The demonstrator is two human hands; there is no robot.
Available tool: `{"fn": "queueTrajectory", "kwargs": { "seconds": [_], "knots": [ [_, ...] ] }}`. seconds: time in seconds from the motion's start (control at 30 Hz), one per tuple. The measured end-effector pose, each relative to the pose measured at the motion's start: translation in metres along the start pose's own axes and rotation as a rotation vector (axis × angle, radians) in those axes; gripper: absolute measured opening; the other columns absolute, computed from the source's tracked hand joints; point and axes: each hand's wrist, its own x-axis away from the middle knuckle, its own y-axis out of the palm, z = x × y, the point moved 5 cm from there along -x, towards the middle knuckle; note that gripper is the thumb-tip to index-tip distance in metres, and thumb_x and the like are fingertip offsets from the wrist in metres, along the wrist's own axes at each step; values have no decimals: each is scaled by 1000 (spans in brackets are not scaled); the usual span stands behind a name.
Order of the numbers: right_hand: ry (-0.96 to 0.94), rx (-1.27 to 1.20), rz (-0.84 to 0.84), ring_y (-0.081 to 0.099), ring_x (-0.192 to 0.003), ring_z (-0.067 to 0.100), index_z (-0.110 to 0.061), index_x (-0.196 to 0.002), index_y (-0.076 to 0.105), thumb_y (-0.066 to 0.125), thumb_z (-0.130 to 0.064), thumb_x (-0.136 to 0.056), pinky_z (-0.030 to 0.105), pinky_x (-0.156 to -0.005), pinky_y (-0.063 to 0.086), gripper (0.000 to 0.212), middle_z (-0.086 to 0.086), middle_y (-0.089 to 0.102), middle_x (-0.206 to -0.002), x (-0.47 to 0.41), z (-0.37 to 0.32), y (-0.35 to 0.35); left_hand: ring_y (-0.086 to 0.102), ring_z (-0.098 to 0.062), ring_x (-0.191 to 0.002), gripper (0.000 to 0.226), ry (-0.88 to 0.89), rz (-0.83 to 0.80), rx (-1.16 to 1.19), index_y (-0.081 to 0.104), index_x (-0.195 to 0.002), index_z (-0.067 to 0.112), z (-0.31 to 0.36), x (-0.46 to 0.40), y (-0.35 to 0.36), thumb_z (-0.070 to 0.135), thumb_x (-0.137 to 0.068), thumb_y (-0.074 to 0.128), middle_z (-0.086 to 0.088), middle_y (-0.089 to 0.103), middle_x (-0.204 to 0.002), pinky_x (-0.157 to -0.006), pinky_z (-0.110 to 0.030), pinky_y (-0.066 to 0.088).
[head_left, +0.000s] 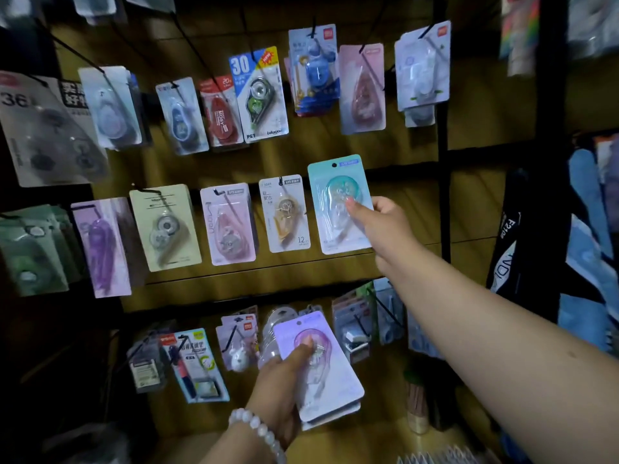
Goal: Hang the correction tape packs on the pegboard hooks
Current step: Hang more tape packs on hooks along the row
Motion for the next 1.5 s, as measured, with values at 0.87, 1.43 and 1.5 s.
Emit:
{"fn": "queueTrajectory", "kwargs": {
  "seconds": [0.87, 1.43, 1.5],
  "knots": [
    [241, 382, 178, 59, -112, 32, -6, -131, 47, 69, -60, -74, 39, -88, 52, 82, 10, 59, -126, -46, 68, 3, 72, -40, -89, 37, 0, 24, -3, 66, -113, 0, -6, -15, -6, 23, -85, 72, -23, 74, -100, -84, -58, 56],
    [651, 319, -217, 67, -86, 30, -4, -95, 66, 75, -28, -80, 26, -56, 39, 30, 19, 73, -101, 119, 171, -22, 75, -35, -75, 40, 0, 127, -11, 66, -111, -2, -26, -11, -12, 26, -84, 73, -20, 76, -89, -72, -51, 60],
    [681, 239, -194, 69, -81, 30, 1, -93, 67, 72, -17, -83, 29, -62, 50, 21, 19, 74, -97, 118, 171, -22, 75, -37, -78, 44, -52, 125, 8, 67, -111, 3, -29, -11, -13, 41, -89, 64, -20, 76, -93, -69, -50, 60]
  ]
}}
